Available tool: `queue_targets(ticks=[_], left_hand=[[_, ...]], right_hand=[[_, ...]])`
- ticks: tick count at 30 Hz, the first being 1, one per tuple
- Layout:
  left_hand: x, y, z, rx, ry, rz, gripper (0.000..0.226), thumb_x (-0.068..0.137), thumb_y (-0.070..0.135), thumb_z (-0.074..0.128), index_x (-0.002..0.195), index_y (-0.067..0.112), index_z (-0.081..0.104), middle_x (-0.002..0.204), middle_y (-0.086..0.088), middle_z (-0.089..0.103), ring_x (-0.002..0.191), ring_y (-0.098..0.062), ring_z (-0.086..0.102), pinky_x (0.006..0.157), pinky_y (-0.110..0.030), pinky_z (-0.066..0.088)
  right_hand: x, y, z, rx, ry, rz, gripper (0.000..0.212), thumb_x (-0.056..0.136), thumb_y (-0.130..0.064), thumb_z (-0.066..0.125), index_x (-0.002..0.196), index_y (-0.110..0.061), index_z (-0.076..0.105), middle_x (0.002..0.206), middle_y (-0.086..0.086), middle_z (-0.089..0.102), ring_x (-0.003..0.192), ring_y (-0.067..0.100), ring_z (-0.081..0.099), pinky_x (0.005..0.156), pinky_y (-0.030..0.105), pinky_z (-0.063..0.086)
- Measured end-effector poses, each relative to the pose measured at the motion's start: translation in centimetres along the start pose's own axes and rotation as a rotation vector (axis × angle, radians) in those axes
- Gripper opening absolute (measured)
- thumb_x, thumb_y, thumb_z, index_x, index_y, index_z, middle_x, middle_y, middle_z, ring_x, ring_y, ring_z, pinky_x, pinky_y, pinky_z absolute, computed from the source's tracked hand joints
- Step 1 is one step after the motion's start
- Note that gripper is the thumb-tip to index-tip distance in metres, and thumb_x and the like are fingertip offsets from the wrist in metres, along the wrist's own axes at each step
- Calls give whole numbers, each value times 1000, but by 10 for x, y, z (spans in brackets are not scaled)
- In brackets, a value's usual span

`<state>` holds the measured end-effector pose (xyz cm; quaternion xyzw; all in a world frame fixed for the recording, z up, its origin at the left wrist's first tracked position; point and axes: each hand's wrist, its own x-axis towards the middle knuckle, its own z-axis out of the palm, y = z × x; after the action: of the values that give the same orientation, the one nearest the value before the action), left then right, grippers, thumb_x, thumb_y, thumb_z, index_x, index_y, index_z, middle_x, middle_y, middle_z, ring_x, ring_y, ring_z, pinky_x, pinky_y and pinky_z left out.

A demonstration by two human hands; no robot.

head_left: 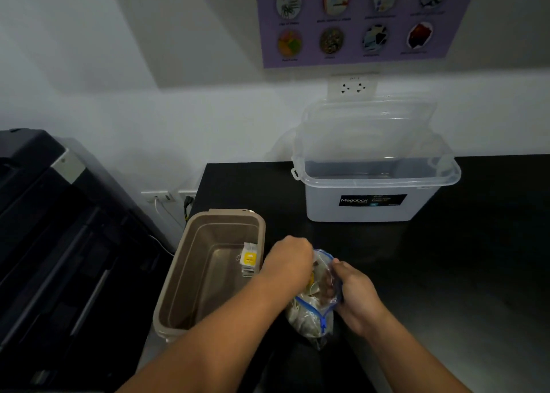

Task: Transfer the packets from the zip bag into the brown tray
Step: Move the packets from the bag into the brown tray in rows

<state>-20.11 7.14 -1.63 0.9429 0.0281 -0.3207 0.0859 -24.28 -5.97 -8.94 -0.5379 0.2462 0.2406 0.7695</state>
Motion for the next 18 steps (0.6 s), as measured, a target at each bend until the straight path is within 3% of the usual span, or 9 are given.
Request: queue_targets(ticks=[4, 7, 12, 16, 18], left_hand=[[8, 2, 16, 156, 124, -24, 26, 95, 13, 63, 120, 7, 62, 114, -13, 65, 104, -26, 67, 83, -37, 55], [12, 1, 22, 199, 193, 14, 26, 94, 15, 64, 119, 10, 62, 110, -12, 66, 98, -25, 67, 81, -37, 57], [32, 3, 17, 195, 51, -3, 43, 92, 25, 68, 133, 19, 57, 110, -9, 59, 88, -22, 58, 64, -35, 46], [33, 4, 17, 198, 48, -10, 34, 91, 23, 68, 124, 15, 60, 93, -6, 50, 73, -19, 50, 67, -35, 47], [32, 2, 19, 184, 81, 15, 26, 92, 22, 68, 116, 14, 64, 97, -6, 57, 80, -19, 58, 74, -34, 54]], right_hand=[[0, -1, -1, -38, 3, -8, 32, 110, -21, 44, 120, 3, 62, 107, 26, 75, 101, 39, 75, 89, 53, 60], [0, -3, 0, -96, 32, -10, 29, 110, -24, 46, 111, -2, 64, 89, 18, 78, 79, 30, 77, 71, 43, 61], [2, -6, -2, -132, 61, -18, 29, 109, -26, 48, 113, -3, 66, 98, 20, 78, 90, 34, 78, 74, 43, 62], [2, -8, -3, -126, 58, -10, 28, 109, -25, 48, 107, -3, 65, 81, 14, 77, 70, 24, 77, 62, 36, 59], [2, -8, -3, -132, 70, -9, 28, 109, -24, 48, 107, -2, 65, 80, 14, 77, 69, 24, 76, 62, 36, 58]])
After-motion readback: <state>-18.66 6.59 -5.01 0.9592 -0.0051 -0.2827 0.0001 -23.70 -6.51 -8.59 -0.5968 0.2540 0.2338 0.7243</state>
